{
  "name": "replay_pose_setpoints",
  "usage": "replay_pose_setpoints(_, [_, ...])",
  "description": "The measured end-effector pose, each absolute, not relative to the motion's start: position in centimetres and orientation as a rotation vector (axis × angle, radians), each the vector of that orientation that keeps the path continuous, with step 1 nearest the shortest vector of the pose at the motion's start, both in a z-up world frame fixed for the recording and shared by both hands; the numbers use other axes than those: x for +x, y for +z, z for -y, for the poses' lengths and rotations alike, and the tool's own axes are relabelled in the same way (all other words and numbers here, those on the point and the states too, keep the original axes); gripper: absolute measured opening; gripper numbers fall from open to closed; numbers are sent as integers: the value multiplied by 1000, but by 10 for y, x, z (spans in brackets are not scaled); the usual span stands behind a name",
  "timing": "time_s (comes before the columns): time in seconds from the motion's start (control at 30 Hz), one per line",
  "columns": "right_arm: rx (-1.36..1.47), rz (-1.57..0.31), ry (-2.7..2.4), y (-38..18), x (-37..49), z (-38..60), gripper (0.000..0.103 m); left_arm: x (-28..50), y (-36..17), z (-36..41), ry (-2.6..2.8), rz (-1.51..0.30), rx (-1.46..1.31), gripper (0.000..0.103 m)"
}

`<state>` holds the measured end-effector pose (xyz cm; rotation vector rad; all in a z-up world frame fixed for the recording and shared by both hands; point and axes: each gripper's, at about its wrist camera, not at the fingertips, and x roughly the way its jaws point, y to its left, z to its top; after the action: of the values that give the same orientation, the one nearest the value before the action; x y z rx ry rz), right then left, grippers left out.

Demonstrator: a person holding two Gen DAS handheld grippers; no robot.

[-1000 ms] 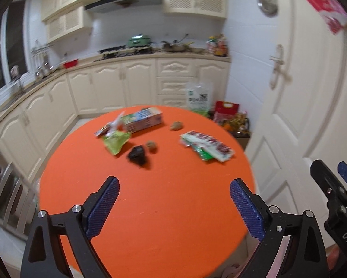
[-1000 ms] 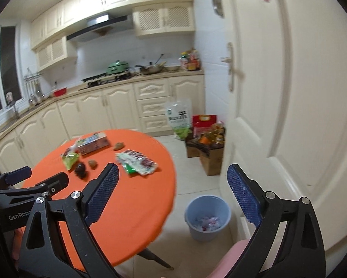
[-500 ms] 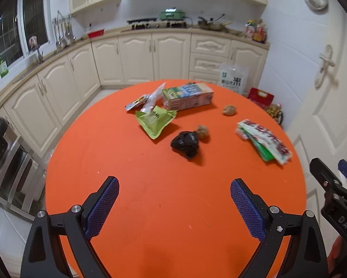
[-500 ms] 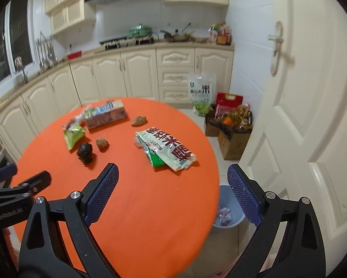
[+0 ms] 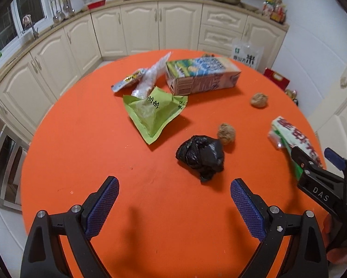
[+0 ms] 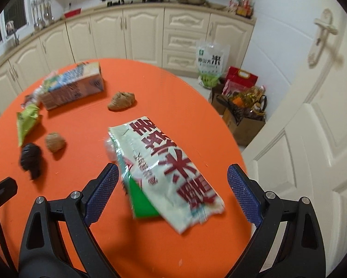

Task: Collect trash
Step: 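Grasp the rice-printed bag with the right tool while the left grasps the black plastic bag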

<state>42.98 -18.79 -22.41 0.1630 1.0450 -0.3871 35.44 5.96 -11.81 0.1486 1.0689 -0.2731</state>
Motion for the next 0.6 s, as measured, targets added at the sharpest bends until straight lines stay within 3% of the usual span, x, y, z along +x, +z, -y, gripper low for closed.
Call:
replay_pose_setpoints(0.27, [213,-1081,-281,-242,437,194,93,378,-137,-45,-297,-1113,141,94])
replay_pose_setpoints(0.4, [188,-1038,-270,-240,428,191,78,389,-151,-41,-299,-1110,132,94])
replay_pose_setpoints(0.47, [201,-1021,-265,-240,425,193,74,393,-161,-37,-295,-1126,148,89])
replay_pose_setpoints(0.5, [215,-1014,-264,-239,424,195,73,394,-163,-35,-287,-1125,159,86])
replay_pose_setpoints(0.53, [227,-1007,-263,-239,422,197,72,393,-164,-34,-276,-1101,167,67])
replay_pose_setpoints(0.57, [226,-1004,-262,-239,422,198,72,391,-162,-34,-268,-1074,172,59])
replay_pose_setpoints(0.6, [222,-1002,-263,-239,422,197,71,389,-160,-34,-287,-1060,163,35])
